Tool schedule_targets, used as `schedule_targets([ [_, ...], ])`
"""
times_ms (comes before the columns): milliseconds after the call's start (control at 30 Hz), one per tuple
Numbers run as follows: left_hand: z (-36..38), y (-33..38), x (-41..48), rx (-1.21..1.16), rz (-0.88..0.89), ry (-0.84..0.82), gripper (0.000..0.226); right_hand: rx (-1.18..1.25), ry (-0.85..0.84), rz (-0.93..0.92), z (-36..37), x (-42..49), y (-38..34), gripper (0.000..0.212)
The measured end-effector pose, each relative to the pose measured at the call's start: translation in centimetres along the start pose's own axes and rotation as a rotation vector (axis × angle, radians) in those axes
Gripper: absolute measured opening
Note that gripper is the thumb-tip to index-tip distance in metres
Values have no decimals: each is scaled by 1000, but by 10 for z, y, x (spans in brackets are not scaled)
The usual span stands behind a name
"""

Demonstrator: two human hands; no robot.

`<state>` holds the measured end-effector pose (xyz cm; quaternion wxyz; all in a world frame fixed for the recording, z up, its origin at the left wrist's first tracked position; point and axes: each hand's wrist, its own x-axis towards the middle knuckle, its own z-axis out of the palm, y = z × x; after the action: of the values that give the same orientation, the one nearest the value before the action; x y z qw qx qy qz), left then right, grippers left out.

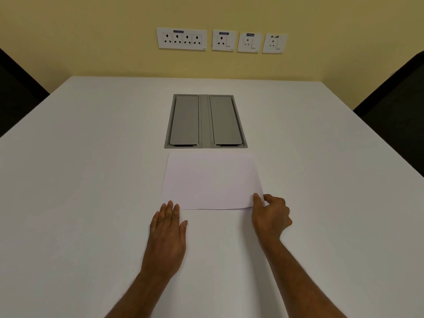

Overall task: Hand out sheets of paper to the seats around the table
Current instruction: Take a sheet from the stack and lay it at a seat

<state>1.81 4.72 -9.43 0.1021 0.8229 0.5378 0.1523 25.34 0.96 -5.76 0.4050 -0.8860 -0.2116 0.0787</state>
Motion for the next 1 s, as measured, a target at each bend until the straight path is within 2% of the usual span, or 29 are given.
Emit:
schedule_targets([
  [100,-1,1,-1,-25,6,18,66,7,26,-60,-3,-2,-3,20],
  [167,-3,4,-1,-59,7,42,68,99,-5,-108,-7,-7,-6,17],
  [233,-4,6,-1,-135,-37,74,60,220,-52,-88,-10,-9,-9,19],
  [300,-5,9,2,-255,-117,105,50,324,-66,-25,-13,-8,-9,19],
  [433,-16,17,11,-479,-281,243,46,548,-101,232,-16,0,-2,14],
  [567,-28,19,26,-700,-428,338,42,674,-128,332,-18,1,8,18],
  [767,-34,19,36,-877,-585,338,40,697,-116,342,-18,0,13,19],
  [1000,-30,19,38,-909,-608,308,49,650,-122,323,-16,2,17,20],
])
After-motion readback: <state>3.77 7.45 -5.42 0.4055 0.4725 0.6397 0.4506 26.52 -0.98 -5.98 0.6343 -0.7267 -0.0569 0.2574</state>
